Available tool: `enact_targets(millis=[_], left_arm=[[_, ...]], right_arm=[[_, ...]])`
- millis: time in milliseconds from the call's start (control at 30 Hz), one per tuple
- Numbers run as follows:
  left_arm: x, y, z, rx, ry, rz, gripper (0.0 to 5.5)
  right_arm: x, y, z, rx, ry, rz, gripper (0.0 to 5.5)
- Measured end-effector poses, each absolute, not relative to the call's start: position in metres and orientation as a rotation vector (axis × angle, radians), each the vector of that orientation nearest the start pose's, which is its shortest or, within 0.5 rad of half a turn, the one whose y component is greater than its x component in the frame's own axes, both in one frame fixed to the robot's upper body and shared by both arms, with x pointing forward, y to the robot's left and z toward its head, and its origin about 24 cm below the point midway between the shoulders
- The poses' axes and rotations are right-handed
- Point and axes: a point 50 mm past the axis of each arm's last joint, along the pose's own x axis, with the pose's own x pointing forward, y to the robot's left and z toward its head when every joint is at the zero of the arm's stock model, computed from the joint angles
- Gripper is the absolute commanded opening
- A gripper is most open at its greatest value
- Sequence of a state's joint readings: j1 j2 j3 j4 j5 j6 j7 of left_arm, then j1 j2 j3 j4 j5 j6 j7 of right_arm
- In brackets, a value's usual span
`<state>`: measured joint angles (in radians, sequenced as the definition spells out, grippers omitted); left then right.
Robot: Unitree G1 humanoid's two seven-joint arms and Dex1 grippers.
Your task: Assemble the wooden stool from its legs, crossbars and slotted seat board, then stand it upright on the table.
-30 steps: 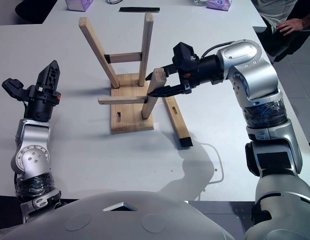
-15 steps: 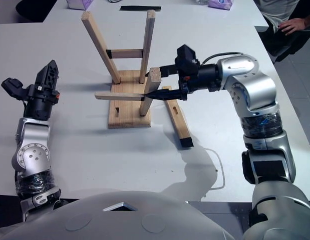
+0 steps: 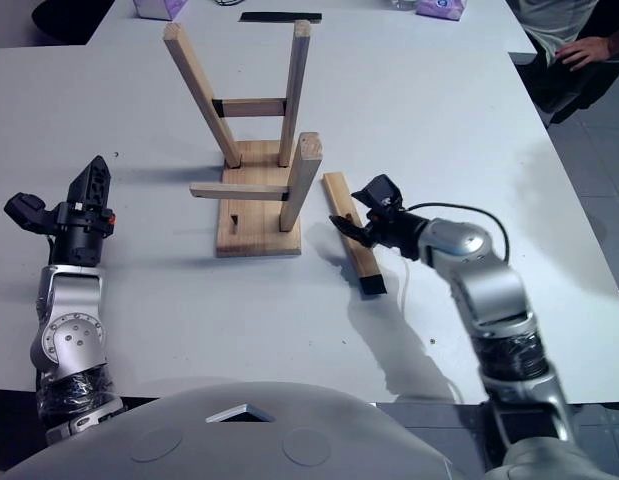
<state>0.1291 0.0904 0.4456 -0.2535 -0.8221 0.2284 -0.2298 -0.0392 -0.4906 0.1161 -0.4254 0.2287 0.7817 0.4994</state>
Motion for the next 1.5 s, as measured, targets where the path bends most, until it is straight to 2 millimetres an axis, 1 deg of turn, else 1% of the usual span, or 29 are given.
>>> enact_targets(millis=[67,200,333,433,567,667,800,900,933,1000,1067,1133,1200,1267,1333,1367,1400,1433,1467,1500], left_arm=[[0.207,0.252,0.076,-0.644,-0.165,0.078,2.94],[0.204,0.252,0.079,-0.633,-0.148,0.078,2.94],[0.198,0.254,0.078,-0.637,-0.137,0.097,2.94],[0.193,0.253,0.078,-0.635,-0.136,0.112,2.94],[0.191,0.250,0.074,-0.657,-0.129,0.130,2.94],[0.191,0.250,0.074,-0.658,-0.135,0.130,2.94],[0.195,0.249,0.076,-0.660,-0.151,0.126,2.94],[0.199,0.249,0.080,-0.646,-0.163,0.119,2.94],[0.201,0.250,0.082,-0.637,-0.169,0.118,2.94],[0.206,0.251,0.093,-0.615,-0.196,0.113,2.94],[0.213,0.253,0.111,-0.605,-0.255,0.098,2.94],[0.217,0.256,0.129,-0.636,-0.321,0.073,2.94],[0.217,0.260,0.146,-0.672,-0.387,0.065,2.94],[0.218,0.262,0.162,-0.683,-0.434,0.057,2.94],[0.225,0.258,0.177,-0.710,-0.482,0.013,2.94],[0.228,0.255,0.181,-0.725,-0.491,-0.011,2.94],[0.233,0.249,0.186,-0.741,-0.500,-0.053,2.94],[0.237,0.243,0.192,-0.756,-0.508,-0.097,2.94],[0.242,0.233,0.200,-0.776,-0.514,-0.171,3.12],[0.246,0.223,0.206,-0.794,-0.515,-0.250,3.25]], right_arm=[[0.223,-0.161,0.068,-0.226,0.465,0.511,3.21],[0.202,-0.154,0.060,-0.227,0.511,0.433,3.21],[0.186,-0.156,0.057,-0.235,0.562,0.399,3.21],[0.184,-0.157,0.060,-0.255,0.574,0.398,3.21],[0.174,-0.166,0.053,-0.287,0.667,0.410,3.21],[0.172,-0.169,0.053,-0.293,0.689,0.422,3.21],[0.171,-0.172,0.053,-0.308,0.704,0.431,2.72],[0.174,-0.175,0.053,-0.302,0.695,0.409,2.23],[0.176,-0.176,0.054,-0.290,0.689,0.388,2.09],[0.182,-0.181,0.053,-0.260,0.680,0.325,2.06],[0.190,-0.182,0.055,-0.222,0.655,0.292,2.06],[0.194,-0.183,0.057,-0.196,0.641,0.292,2.06],[0.198,-0.189,0.057,-0.146,0.640,0.293,2.06],[0.214,-0.201,0.065,-0.092,0.593,0.245,2.06],[0.248,-0.214,0.087,0.002,0.472,0.192,2.06],[0.259,-0.216,0.095,0.043,0.429,0.188,2.06],[0.273,-0.218,0.108,0.097,0.375,0.196,2.06],[0.286,-0.218,0.121,0.150,0.323,0.214,2.06],[0.301,-0.216,0.139,0.226,0.257,0.259,2.06],[0.312,-0.212,0.156,0.298,0.200,0.327,2.06]])
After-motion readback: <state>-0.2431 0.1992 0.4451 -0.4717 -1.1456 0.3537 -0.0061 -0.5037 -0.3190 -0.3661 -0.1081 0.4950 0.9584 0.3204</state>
